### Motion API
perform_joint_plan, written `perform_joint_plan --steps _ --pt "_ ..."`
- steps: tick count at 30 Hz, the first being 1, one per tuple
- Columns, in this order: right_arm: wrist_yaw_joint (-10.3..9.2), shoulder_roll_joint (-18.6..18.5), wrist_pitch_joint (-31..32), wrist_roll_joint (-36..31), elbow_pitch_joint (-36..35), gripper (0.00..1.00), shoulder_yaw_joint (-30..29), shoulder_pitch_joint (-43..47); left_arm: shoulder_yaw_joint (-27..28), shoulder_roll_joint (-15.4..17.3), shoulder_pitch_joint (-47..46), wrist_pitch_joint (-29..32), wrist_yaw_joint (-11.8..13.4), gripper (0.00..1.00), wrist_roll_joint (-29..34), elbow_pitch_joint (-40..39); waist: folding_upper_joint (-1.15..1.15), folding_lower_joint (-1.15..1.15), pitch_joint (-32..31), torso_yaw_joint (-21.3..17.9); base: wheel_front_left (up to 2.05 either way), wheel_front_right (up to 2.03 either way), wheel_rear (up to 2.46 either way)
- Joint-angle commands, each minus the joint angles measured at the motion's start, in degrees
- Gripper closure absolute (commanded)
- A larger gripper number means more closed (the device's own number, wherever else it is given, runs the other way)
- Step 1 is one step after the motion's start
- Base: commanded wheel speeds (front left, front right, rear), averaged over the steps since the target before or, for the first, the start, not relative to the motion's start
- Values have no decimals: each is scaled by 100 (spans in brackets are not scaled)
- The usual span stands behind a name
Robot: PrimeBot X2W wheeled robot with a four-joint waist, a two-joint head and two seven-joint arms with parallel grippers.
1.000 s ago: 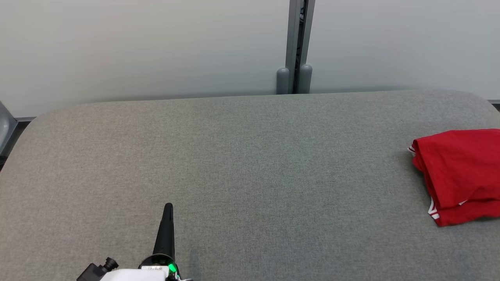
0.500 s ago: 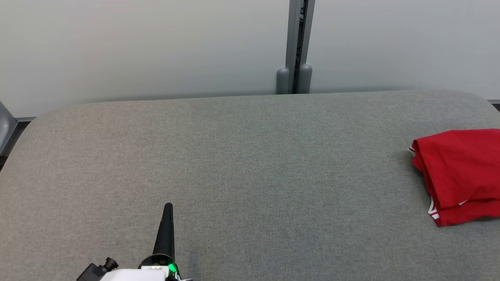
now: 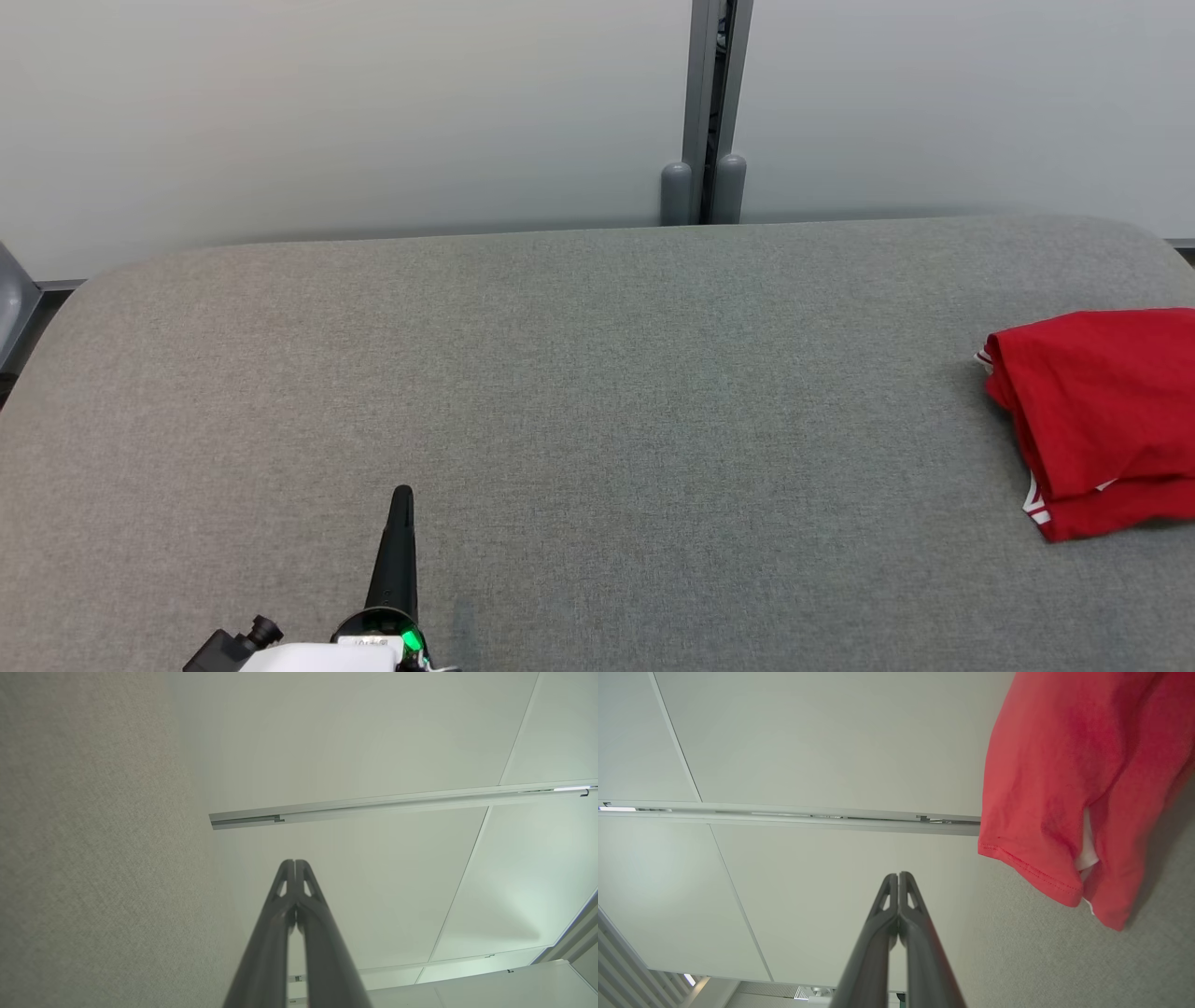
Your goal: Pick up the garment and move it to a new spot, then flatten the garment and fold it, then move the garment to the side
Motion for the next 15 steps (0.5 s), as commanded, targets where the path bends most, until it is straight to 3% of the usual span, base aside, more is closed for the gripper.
perform_joint_plan --steps 1,15 --pt "2 -21 25 -14 16 100 4 -20 13 10 -76 -5 -28 100 5 -18 0 0 0 0 0 0 0" --pt "2 -18 32 -25 16 100 -7 -26 13 10 -76 -5 -28 100 5 -19 0 0 0 0 0 0 0"
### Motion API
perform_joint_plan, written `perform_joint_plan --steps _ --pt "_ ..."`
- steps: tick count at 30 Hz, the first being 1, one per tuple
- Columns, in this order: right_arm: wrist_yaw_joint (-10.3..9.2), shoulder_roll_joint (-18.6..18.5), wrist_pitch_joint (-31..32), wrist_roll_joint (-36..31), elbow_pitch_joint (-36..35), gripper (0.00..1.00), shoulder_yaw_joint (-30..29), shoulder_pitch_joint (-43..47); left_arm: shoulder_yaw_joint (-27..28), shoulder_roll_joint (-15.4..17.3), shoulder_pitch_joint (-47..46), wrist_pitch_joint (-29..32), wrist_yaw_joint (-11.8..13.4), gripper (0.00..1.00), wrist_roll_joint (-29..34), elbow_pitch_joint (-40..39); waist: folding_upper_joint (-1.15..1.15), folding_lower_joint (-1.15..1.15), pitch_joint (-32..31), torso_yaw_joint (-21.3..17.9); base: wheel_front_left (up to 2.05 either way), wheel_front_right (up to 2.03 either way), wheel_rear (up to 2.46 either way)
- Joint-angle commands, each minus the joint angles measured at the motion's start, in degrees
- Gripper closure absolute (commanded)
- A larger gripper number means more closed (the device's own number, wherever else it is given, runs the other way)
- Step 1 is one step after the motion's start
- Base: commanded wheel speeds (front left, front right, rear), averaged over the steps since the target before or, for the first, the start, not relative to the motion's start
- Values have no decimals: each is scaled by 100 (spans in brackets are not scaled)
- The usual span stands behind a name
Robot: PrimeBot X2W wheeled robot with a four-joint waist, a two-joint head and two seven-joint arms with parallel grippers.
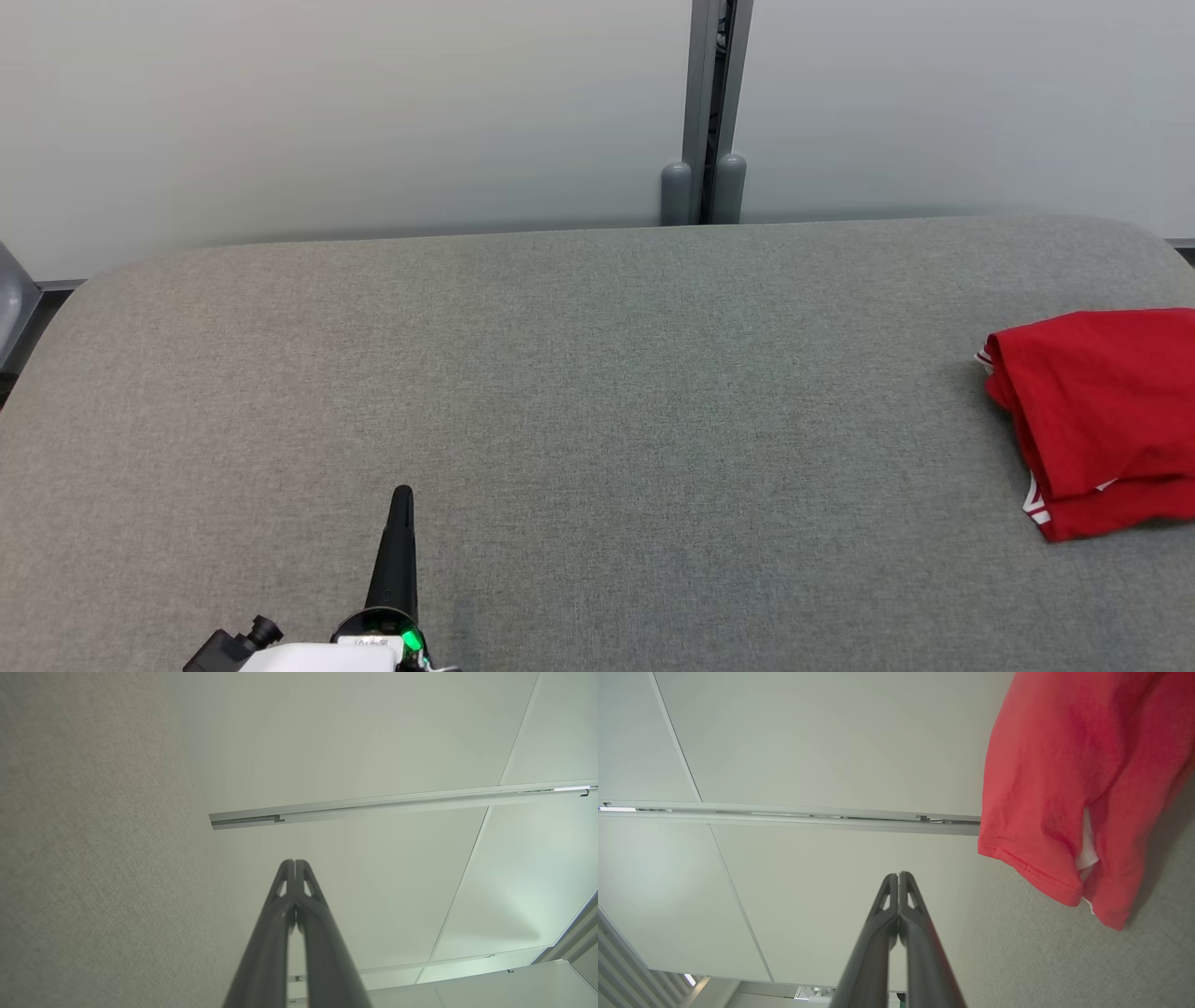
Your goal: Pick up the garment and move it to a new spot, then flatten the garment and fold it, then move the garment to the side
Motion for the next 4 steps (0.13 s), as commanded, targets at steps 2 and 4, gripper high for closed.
perform_joint_plan --steps 2,4 --pt "2 -25 24 -21 16 100 2 -24 13 10 -76 -5 -30 100 5 -19 0 0 0 0 0 0 0" --pt "2 -24 25 -23 16 100 -1 -25 13 10 -76 -5 -30 100 5 -19 0 0 0 0 0 0 0"
